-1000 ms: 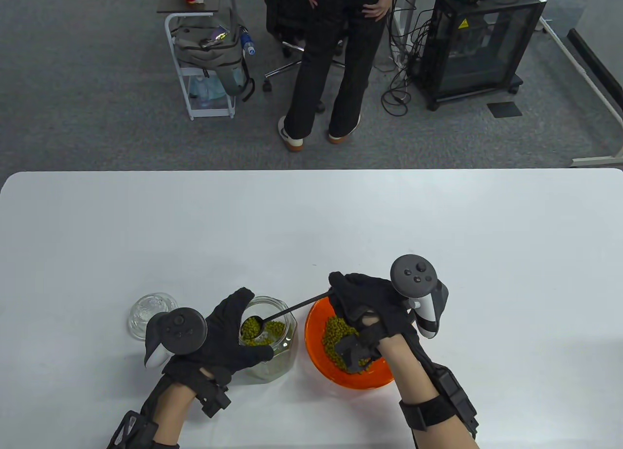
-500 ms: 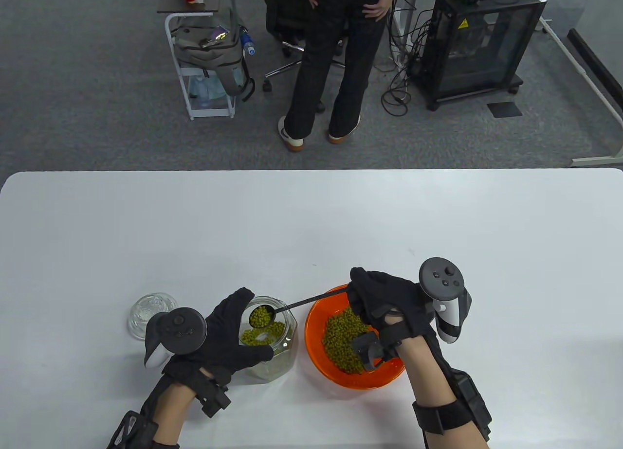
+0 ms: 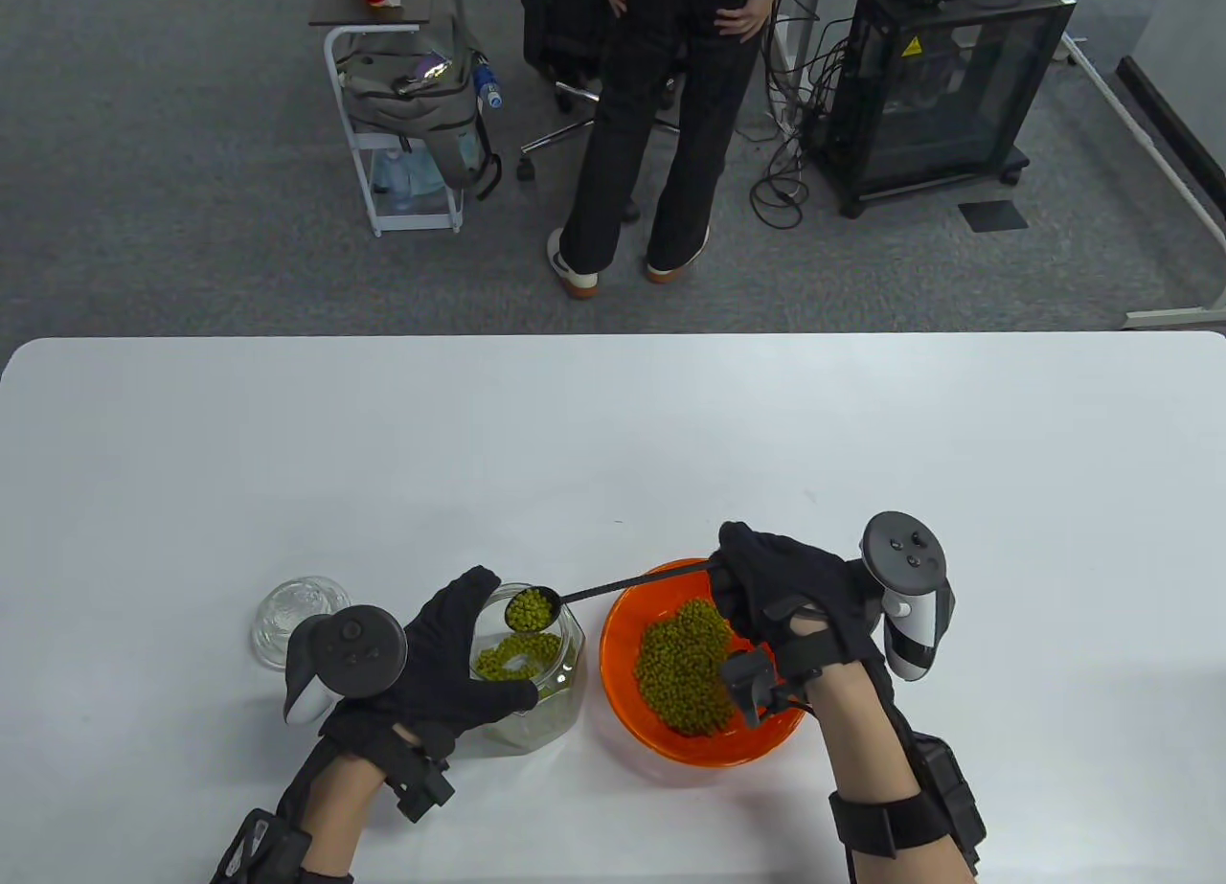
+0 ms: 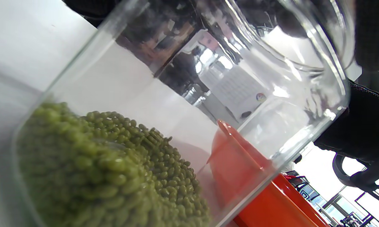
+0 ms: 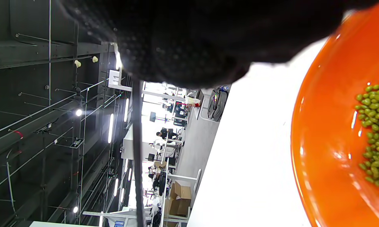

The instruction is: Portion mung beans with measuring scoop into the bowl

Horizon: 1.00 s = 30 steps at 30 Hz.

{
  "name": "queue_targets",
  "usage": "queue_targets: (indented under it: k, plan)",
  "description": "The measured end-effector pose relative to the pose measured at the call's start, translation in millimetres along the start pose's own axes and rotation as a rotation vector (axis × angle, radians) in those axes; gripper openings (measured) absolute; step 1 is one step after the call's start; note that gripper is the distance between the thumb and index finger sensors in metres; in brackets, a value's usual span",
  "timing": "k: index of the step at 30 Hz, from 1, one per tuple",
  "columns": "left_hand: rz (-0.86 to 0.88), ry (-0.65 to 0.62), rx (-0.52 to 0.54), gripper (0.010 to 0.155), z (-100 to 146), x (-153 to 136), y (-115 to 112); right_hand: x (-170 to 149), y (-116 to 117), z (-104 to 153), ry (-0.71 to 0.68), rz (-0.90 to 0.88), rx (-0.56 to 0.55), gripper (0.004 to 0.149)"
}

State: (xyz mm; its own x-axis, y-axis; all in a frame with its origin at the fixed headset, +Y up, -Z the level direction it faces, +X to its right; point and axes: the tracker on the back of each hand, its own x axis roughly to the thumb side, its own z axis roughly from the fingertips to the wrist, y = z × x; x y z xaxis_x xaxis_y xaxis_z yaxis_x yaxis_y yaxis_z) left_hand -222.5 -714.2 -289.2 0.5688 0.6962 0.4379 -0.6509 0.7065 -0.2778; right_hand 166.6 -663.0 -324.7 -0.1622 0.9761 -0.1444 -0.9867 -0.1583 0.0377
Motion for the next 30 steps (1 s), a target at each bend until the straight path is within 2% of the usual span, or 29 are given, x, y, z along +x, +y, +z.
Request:
queue_targets:
  k: [14,30]
  plan:
    - [-0.001,0.000,0.000,0.123,0,0,0,-8,-44,10,0.004,-0.032,-0.052,0.044]
    - [0.007,-0.001,-0.001,0.123,0,0,0,-32,-120,21,0.042,-0.053,-0.176,0.045]
